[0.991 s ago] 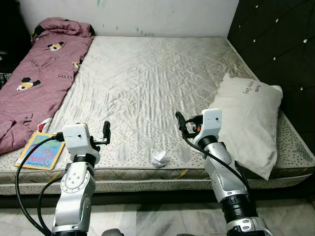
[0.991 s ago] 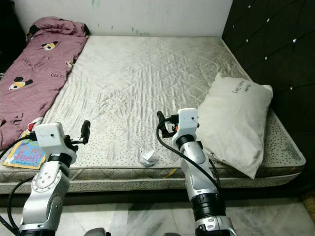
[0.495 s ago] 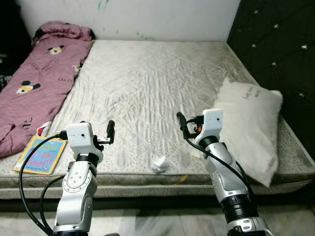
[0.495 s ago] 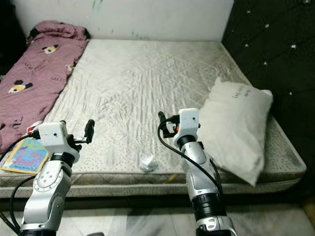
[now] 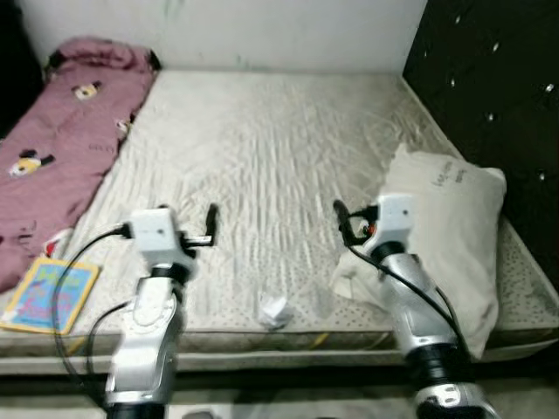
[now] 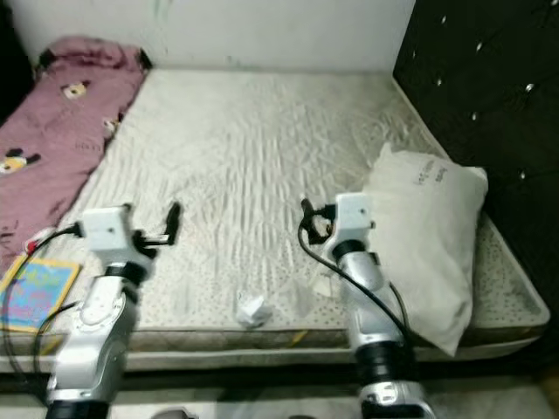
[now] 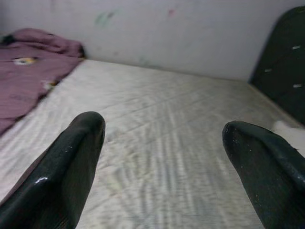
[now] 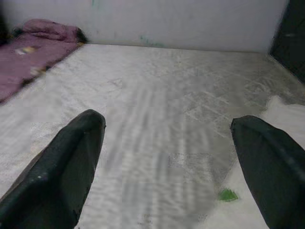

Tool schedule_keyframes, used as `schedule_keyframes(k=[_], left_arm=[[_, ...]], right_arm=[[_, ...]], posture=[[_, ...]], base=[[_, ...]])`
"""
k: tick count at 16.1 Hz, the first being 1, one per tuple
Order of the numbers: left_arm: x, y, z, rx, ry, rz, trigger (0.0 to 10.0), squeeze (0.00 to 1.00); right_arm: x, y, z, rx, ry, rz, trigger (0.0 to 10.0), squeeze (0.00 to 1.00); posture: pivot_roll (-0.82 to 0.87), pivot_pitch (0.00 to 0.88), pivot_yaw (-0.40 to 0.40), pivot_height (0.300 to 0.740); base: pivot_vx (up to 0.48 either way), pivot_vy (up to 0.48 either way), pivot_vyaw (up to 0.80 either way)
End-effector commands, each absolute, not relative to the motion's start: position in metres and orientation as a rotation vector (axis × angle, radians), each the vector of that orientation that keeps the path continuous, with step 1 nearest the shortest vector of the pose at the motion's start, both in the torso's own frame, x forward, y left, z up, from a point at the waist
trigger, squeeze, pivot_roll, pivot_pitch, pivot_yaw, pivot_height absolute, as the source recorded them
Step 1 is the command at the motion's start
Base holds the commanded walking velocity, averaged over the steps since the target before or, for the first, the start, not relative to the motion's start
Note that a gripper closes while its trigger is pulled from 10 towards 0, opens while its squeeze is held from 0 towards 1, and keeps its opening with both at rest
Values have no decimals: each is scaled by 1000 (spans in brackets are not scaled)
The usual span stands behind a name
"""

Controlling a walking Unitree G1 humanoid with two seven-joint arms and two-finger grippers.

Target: Clean up the room

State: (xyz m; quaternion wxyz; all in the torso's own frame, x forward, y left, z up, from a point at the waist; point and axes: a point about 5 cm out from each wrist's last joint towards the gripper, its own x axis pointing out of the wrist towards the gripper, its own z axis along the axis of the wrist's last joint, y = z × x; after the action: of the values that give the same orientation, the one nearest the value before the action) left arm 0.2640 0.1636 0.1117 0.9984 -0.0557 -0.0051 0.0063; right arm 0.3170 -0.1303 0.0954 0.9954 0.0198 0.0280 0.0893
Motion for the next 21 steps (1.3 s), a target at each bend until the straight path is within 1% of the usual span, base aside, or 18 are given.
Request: schedule_keyframes(k=[1, 11, 13, 15, 21], left_arm=[[263, 168, 111, -113, -1, 36, 10000, 0], [260, 170, 106, -125, 44, 66, 10000, 0], [260, 170, 106, -127, 47, 67, 10000, 0], [261, 169, 105, -130, 49, 66, 10000, 0], [261, 171, 106, -123, 44, 80, 10000, 0]], right_arm=[[320, -126, 102, 29, 34, 195, 10000, 0], [316, -125, 100, 33, 39, 209, 10000, 0], [316, -125, 100, 35, 39, 216, 10000, 0], [316, -124, 100, 37, 39, 222, 10000, 0], [317, -122, 100, 37, 39, 233, 10000, 0]], posture=[[-50, 20, -16, 740], [-55, 44, -18, 740], [-55, 44, -18, 722], [-54, 40, -21, 692], [-53, 32, -22, 622]], base=[[0, 0, 0], [0, 0, 0], [0, 0, 0], [0, 0, 0], [0, 0, 0]])
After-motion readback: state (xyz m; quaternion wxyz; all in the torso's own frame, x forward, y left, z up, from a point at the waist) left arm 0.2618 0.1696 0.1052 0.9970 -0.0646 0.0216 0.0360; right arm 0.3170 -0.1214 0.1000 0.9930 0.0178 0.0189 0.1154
